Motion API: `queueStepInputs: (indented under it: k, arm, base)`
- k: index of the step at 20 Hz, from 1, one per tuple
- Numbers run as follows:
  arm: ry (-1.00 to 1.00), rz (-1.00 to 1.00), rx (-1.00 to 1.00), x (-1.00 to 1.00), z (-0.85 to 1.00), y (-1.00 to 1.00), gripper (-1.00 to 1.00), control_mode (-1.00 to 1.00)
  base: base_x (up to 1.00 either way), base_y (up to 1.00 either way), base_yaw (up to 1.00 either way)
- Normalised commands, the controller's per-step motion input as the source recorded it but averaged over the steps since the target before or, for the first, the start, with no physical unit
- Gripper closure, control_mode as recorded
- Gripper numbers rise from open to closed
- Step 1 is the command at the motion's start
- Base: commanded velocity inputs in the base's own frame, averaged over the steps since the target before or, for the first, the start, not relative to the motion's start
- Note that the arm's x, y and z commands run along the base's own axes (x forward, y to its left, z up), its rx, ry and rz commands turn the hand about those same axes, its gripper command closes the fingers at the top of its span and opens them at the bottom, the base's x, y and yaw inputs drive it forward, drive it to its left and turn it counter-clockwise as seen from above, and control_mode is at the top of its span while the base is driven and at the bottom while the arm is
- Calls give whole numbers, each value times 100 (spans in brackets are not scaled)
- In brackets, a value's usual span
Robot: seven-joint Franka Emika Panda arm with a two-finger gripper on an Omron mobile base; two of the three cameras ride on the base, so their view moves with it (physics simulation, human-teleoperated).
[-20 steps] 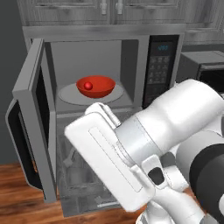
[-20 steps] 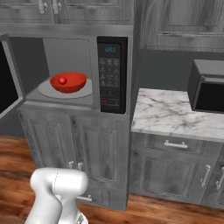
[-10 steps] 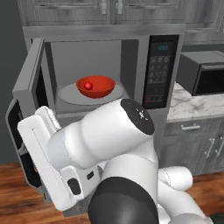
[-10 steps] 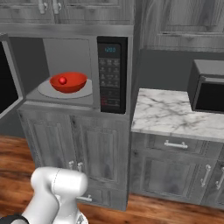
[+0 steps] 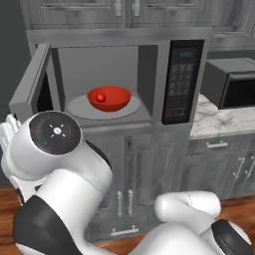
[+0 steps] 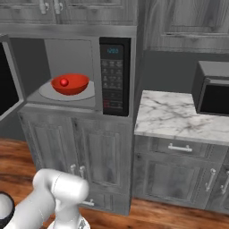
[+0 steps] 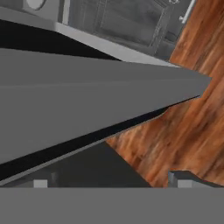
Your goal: Pick the tomato from the sink and place it in the bowl. Then pick the bowl and place it in the microwave. Then close the microwave door and press the start button.
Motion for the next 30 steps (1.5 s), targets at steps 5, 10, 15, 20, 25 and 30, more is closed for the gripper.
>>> queueStepInputs:
  k: [5,10,15,20,25,30]
  arm:
    - [0,-24,-13,92,-11,26,-100,-100]
    - [0,-26,-3,63,-9,-20,-100,-100]
    - [0,-29,0,10,0,-91,-100,-100]
    - [0,-31,0,16,0,-91,-100,-100]
    - [0,-31,0,54,0,-61,-100,-100]
    - [0,-30,0,87,0,-41,-100,-100]
  base:
    - [0,0,0]
    - [0,0,0]
    - [0,0,0]
    - [0,0,0]
    - [0,0,0]
    - [0,0,0]
